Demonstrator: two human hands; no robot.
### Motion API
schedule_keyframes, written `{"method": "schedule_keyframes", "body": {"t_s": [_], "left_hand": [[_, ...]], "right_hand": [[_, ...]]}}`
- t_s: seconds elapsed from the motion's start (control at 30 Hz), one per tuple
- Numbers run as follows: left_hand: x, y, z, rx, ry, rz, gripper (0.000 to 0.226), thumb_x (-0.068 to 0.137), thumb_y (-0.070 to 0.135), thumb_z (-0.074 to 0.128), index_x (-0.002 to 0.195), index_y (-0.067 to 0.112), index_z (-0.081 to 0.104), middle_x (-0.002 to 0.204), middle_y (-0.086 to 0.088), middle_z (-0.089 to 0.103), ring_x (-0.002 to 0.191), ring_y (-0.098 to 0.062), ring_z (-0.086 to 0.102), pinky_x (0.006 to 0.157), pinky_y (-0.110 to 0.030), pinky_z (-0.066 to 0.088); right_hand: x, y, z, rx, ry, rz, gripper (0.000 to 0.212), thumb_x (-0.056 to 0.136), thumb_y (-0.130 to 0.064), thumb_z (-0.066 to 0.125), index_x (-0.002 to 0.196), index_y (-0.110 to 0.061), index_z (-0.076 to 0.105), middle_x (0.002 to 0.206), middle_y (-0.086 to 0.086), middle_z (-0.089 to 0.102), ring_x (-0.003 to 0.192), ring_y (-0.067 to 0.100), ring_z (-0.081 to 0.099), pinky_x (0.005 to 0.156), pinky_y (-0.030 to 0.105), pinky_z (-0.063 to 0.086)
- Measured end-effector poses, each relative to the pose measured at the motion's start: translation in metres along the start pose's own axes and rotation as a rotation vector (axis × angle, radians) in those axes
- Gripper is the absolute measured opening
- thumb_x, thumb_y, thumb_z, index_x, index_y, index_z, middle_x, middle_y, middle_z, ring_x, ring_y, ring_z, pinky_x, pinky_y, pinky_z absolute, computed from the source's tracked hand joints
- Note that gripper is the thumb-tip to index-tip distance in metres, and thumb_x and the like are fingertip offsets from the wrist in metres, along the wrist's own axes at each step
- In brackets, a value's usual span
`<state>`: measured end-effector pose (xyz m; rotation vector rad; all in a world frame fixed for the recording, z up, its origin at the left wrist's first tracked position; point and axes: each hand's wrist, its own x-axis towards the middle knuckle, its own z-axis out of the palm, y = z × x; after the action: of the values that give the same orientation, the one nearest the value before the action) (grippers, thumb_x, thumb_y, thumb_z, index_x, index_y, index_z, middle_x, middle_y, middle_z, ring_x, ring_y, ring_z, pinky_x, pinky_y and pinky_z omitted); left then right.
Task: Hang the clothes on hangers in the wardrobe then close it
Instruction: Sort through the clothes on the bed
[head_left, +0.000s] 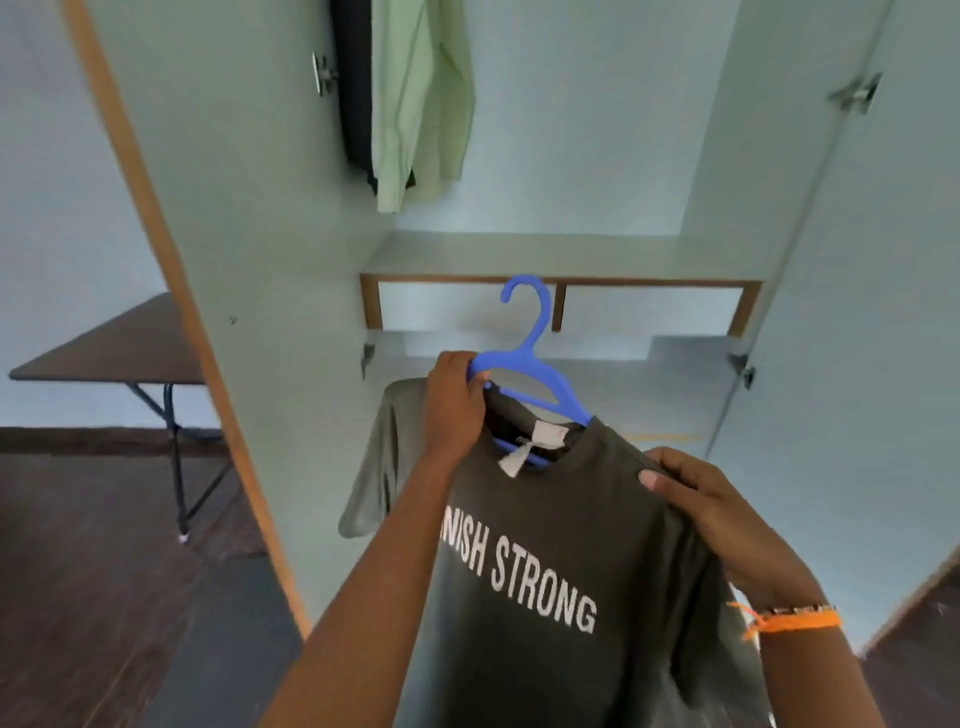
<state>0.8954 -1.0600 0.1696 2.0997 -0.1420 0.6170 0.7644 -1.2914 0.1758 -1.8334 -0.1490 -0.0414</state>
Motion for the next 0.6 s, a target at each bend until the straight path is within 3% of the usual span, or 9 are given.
{"method": "schedule_keyframes", "body": {"t_s": [0.1,0.2,0.27,0.4,0.6], "left_hand": [[0.043,0.016,0.024,-0.034,0.090,-0.030,0.040,0.085,-0.002,0.059,0.125,0.001,0.053,0.124,-0.015,0.051,0.118,-0.030,0.048,0.091,-0.012,0.027],[0.092,0.032,0.050,-0.045,0.089,-0.021,0.054,0.084,0.007,0.062,0.136,0.007,0.046,0.133,-0.011,0.048,0.126,-0.026,0.043,0.104,-0.025,0.032],[0.125,0.041,0.061,-0.031,0.053,-0.010,0.047,0.085,0.015,0.062,0.131,0.013,0.053,0.126,-0.009,0.057,0.119,-0.026,0.051,0.100,-0.031,0.040],[0.193,0.057,0.072,-0.049,0.022,0.004,0.041,0.089,0.018,0.063,0.129,0.016,0.054,0.125,-0.003,0.058,0.118,-0.019,0.052,0.096,-0.024,0.037],[0.325,0.072,0.060,-0.066,0.062,0.094,0.030,0.090,0.023,0.062,0.119,0.019,0.057,0.115,0.002,0.059,0.110,-0.016,0.053,0.095,-0.029,0.042]], "right_hand": [[0.057,-0.016,-0.017,0.104,0.019,0.015,0.015,0.093,-0.008,0.052,0.089,0.003,0.061,0.077,0.010,0.063,0.076,0.018,0.058,0.064,0.021,0.045],[0.127,-0.043,-0.038,0.164,0.053,-0.033,0.017,0.094,-0.010,0.051,0.090,0.002,0.063,0.082,0.014,0.068,0.076,0.018,0.063,0.068,0.024,0.049],[0.175,-0.062,-0.047,0.282,0.085,-0.060,0.017,0.093,-0.006,0.048,0.088,0.000,0.063,0.080,0.014,0.068,0.073,0.020,0.063,0.063,0.025,0.048],[0.271,-0.103,-0.055,0.516,0.137,-0.162,0.025,0.087,-0.003,0.041,0.084,-0.008,0.065,0.077,0.007,0.068,0.070,0.018,0.060,0.062,0.026,0.046],[0.408,-0.178,-0.058,0.444,0.230,-0.460,0.024,0.093,-0.005,0.039,0.100,-0.006,0.062,0.083,0.002,0.068,0.064,0.005,0.064,0.055,0.016,0.050]]}}
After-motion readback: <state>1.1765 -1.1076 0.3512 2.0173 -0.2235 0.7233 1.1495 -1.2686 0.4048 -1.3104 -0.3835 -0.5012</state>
